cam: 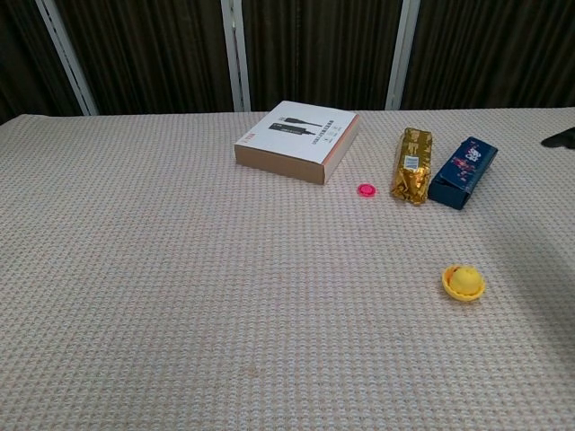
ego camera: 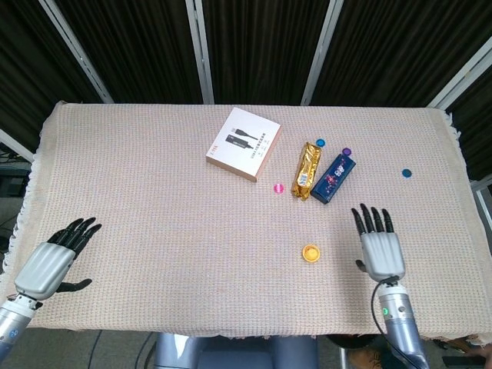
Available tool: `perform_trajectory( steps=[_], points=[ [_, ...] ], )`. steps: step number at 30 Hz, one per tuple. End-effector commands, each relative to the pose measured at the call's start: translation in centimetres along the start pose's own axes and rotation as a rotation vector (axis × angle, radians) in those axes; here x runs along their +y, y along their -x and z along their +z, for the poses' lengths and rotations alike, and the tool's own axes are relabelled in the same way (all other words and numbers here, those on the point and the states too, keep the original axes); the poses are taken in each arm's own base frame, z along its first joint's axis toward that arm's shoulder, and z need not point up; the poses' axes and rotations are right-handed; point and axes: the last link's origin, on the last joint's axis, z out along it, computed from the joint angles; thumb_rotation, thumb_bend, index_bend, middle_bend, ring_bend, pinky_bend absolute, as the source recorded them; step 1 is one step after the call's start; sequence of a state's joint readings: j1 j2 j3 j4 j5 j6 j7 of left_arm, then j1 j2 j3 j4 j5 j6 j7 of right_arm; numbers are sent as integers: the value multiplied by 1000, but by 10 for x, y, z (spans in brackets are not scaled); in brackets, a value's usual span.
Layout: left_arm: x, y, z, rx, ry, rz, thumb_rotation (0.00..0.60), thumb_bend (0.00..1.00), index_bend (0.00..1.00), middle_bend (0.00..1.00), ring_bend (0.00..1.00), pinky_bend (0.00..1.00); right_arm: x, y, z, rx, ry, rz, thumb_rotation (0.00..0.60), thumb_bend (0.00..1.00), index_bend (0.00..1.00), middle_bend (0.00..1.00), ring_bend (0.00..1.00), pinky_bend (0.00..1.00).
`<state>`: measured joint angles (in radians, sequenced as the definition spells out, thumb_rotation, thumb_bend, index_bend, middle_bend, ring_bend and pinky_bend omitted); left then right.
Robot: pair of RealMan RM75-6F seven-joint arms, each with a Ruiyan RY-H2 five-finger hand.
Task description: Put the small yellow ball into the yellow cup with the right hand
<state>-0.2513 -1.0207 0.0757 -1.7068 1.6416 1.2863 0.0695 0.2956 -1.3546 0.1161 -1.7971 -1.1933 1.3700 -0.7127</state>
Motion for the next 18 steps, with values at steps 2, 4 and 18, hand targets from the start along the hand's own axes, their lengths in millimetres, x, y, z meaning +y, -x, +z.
perform_trajectory(
  steps=[2,4,18],
  points=[
    [-1,0,-1,-3,-8,4,600,0,0,0,0,206,45,-25,-34,17,63,-1,600,0,0,0,0,0],
    [-2,1,-2,-5,-10,6,600,0,0,0,0,207,55,-28,-44,21,76,-1,600,0,0,0,0,0],
    [-3,1,-7,-12,-41,-1,600,0,0,0,0,207,89,-23,-77,148,57,69,600,0,0,0,0,0]
  ],
)
